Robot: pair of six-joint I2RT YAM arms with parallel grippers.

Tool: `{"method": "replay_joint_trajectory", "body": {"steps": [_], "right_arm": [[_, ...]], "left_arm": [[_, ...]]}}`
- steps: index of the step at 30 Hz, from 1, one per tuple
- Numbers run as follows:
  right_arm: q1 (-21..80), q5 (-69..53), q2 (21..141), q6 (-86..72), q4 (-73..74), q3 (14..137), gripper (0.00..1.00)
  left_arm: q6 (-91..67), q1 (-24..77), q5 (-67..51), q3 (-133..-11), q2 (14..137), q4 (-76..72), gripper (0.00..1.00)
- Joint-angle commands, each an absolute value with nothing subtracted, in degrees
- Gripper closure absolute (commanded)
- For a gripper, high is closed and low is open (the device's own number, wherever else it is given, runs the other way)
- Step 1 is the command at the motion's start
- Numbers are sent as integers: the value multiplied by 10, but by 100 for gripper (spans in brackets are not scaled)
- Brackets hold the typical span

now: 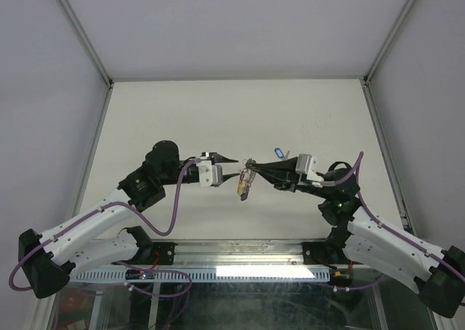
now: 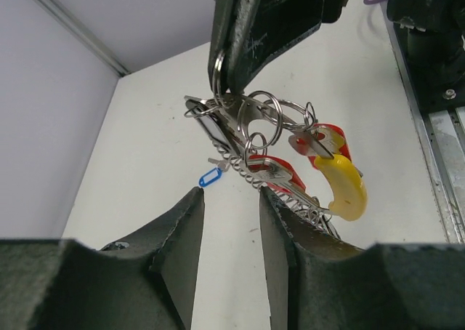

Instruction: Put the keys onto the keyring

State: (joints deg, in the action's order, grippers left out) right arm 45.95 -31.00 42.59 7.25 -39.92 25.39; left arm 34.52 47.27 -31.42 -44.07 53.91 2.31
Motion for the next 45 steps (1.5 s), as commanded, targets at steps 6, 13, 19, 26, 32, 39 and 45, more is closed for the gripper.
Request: {"method": "replay_joint_trajectory", "body": {"steps": [6, 13, 19, 26, 32, 39, 45], "right_arm": [[460, -352, 395, 136, -377, 288, 100], [460, -374, 395, 149, -342, 301, 100], [460, -386, 399, 157, -315, 314, 100], [460, -392, 410, 161, -297, 322, 100], [461, -399, 420, 157, -297, 326, 100], [460, -407, 427, 146, -315, 324, 100], [461, -415, 424, 140, -324, 323, 100]], "left_arm": [[322, 474, -346, -449, 486, -9, 65], [316, 474, -412, -454, 493, -36, 67], [336, 474, -427, -456, 493, -35, 66], [349, 474, -444, -467, 494, -35, 62], [354, 476, -458, -477, 503, -36, 62], [358, 479, -466, -477, 520, -35, 65], [364, 479, -457, -476, 535, -28, 69]]}}
